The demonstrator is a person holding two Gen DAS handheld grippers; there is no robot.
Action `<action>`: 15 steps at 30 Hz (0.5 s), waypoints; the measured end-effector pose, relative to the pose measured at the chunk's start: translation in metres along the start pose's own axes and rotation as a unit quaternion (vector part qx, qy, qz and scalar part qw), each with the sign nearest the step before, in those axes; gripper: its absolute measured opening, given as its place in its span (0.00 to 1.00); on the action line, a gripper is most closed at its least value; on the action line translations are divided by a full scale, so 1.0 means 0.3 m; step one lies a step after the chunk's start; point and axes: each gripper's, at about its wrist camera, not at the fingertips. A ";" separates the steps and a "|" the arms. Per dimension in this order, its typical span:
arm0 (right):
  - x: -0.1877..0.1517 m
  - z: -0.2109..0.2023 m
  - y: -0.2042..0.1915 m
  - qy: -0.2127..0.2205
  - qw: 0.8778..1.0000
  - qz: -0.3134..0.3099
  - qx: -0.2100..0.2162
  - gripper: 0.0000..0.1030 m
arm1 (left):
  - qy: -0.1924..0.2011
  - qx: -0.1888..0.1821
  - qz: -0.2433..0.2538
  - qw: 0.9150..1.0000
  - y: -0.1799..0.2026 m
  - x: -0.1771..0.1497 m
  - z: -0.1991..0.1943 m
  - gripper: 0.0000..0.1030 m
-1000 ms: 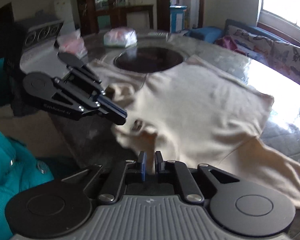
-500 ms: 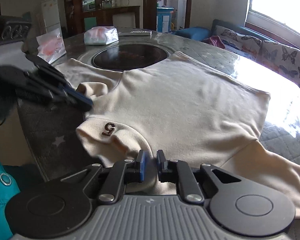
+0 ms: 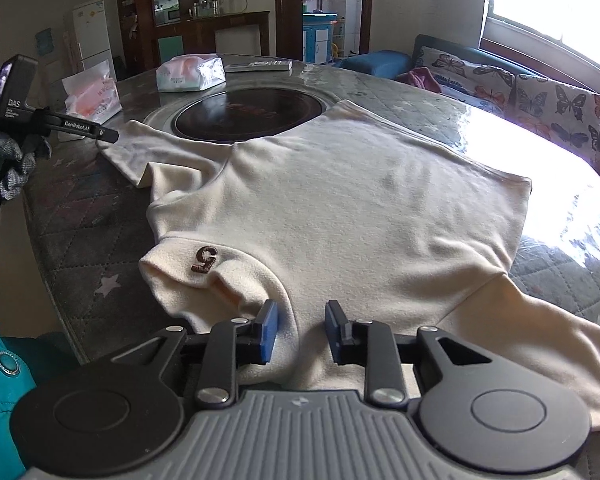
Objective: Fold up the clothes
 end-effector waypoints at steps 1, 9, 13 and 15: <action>0.000 0.000 0.001 0.000 1.000 0.001 -0.001 0.27 | -0.002 -0.004 0.001 1.000 0.002 -0.005 0.006 0.49; 0.017 -0.003 0.003 -0.001 1.000 -0.004 -0.002 0.33 | 0.042 -0.027 0.062 0.997 0.048 0.060 0.019 0.03; 0.028 0.011 0.000 0.000 1.000 -0.005 0.002 0.34 | 0.083 -0.022 0.100 0.991 0.074 0.136 0.023 0.03; 0.028 0.023 -0.003 -0.002 1.000 -0.004 0.004 0.34 | 0.094 -0.015 0.114 0.989 0.083 0.154 0.042 0.03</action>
Point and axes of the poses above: each gripper's, at about its wrist camera, not at the fingertips, and z roughly the way its jaws point, y to its right, x to its top, and after that the axes turned 8 degrees about -z, right-handed
